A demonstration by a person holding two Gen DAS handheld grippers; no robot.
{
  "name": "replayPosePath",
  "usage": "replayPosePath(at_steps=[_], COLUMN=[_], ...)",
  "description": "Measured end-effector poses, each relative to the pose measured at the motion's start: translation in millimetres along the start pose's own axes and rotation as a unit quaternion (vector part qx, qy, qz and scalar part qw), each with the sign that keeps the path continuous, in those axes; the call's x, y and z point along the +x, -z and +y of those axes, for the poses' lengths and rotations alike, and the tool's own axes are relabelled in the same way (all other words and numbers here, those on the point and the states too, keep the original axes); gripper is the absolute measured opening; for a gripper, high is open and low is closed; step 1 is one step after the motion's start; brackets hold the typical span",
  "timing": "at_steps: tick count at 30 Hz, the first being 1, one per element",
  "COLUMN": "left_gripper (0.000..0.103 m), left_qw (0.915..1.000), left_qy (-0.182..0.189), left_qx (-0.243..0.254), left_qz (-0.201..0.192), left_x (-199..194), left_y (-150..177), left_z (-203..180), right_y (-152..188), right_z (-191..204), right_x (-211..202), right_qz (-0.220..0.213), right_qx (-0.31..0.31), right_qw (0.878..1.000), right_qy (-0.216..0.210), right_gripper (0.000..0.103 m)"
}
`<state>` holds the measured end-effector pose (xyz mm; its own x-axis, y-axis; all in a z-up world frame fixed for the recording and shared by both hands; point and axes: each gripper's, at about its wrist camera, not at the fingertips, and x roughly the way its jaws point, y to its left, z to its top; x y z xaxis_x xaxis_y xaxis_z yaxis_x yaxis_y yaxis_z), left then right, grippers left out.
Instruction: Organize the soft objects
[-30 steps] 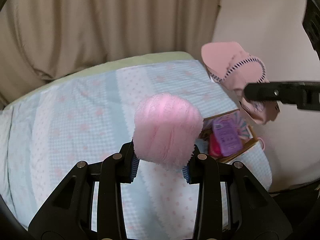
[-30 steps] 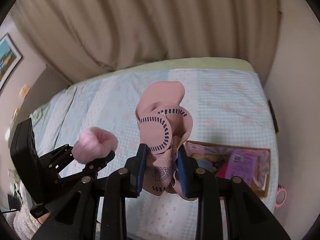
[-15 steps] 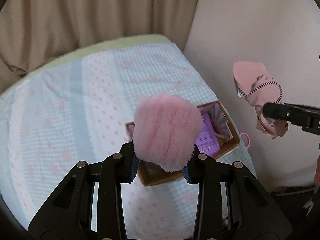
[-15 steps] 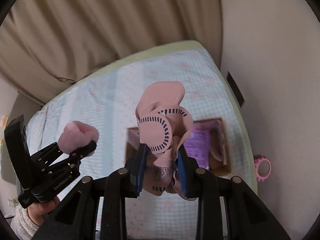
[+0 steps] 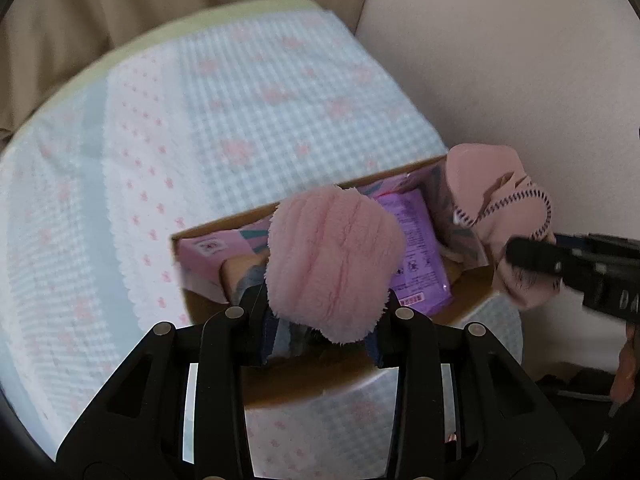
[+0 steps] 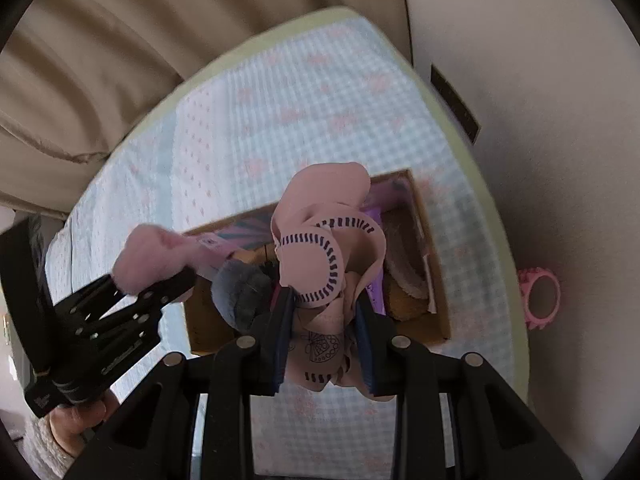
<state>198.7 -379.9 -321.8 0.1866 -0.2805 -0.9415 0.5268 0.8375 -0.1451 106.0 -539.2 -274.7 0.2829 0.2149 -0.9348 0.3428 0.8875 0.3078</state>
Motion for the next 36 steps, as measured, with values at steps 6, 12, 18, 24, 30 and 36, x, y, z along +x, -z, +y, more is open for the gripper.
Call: replayPosePath(at_steps=[6,12,18,24,30,36], left_gripper=[0.031,0.048,0.103,0.103,0.103,0.103], left_qw=[0.9987,0.9971,0.9958,0.9966,0.9978,0.999], left_qy=[-0.013,-0.026,-0.047,-0.042,-0.04,-0.042], left_qx=[-0.004,0.011,0.051,0.025,0.014,0.003], left_qz=[0.049,0.071,0.061,0.066,0.051,0.016], left_x=[45.3,67.8,62.4,59.5,42.3,-1.0], left_y=[-15.4,-21.8,-15.9,-7.6,-1.0,5.8], left_z=[9.8,13.9,10.2,23.2,26.8,29.5], right_y=[-3.7,-8.2,-19.0,-21.4,-16.6,-13.2], right_z=[-0.7,-7.0,-20.1,-30.6,-25.8,-4.1], right_x=[39.7,68.0,73.9,73.6,62.6,35.9], right_qz=[0.04,0.071,0.065,0.068,0.062,0.04], right_qx=[0.002,0.017,0.043,0.059,0.061,0.042], right_qw=[0.999,0.997,0.997,0.996,0.996,0.998], right_qy=[-0.016,-0.023,-0.018,0.003,0.001,0.004], right_gripper=[0.027,0.027,0.103,0.103,0.103,0.103])
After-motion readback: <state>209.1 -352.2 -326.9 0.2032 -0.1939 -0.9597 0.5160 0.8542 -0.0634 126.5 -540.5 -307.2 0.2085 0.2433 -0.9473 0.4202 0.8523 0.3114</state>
